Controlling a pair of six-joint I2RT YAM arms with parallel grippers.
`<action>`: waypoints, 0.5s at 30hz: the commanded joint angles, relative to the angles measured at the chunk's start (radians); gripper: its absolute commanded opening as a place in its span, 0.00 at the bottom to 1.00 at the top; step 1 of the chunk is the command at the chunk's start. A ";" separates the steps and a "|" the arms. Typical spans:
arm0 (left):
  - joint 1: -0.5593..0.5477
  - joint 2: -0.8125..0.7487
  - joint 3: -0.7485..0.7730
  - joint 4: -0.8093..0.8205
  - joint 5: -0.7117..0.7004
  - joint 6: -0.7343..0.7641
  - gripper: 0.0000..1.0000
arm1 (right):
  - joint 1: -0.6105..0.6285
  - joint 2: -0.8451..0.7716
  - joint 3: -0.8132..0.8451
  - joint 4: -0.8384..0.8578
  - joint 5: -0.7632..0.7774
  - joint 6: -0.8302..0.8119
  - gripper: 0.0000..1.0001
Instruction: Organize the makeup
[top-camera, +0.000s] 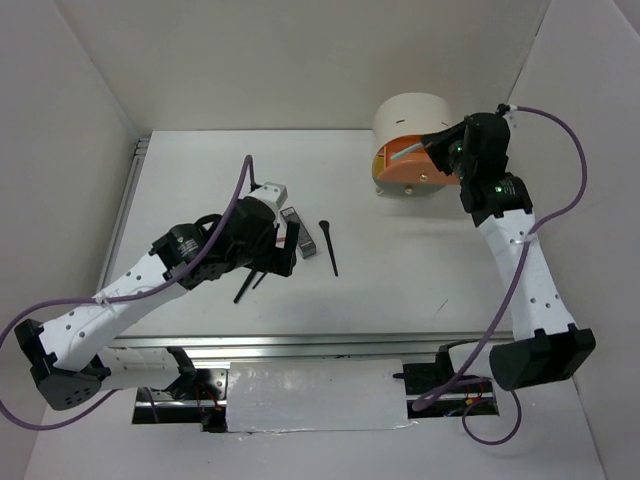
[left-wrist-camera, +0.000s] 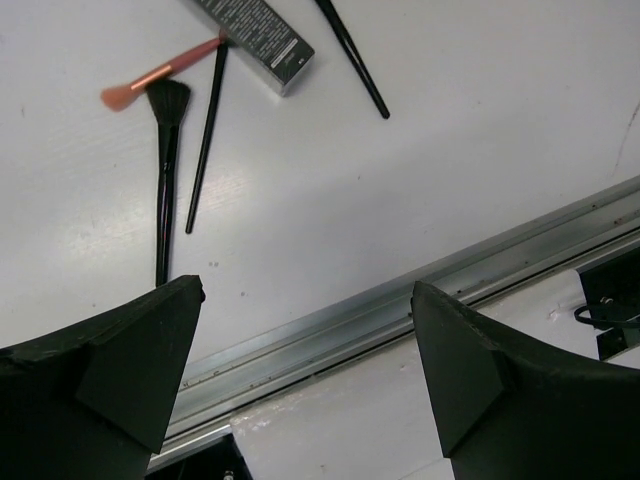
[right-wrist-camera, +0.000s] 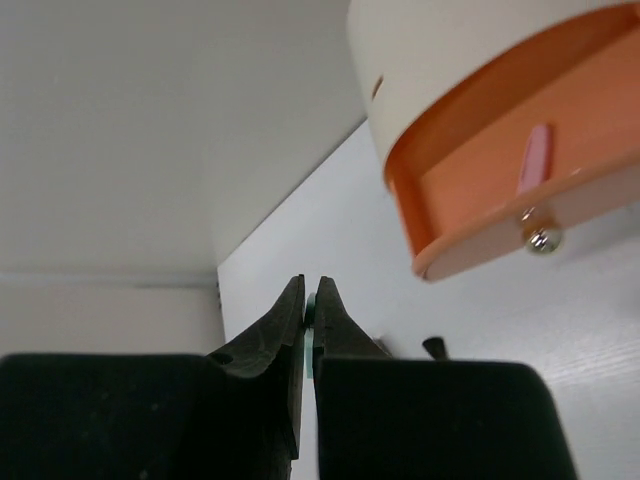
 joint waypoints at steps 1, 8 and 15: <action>-0.004 -0.044 -0.012 -0.035 -0.024 -0.035 0.99 | -0.055 0.085 0.078 -0.066 0.040 -0.002 0.00; -0.004 -0.077 -0.076 -0.047 -0.015 -0.044 1.00 | -0.113 0.219 0.153 -0.064 0.026 0.027 0.00; -0.004 -0.099 -0.134 -0.026 0.027 -0.059 0.99 | -0.116 0.288 0.176 -0.020 0.016 0.033 0.00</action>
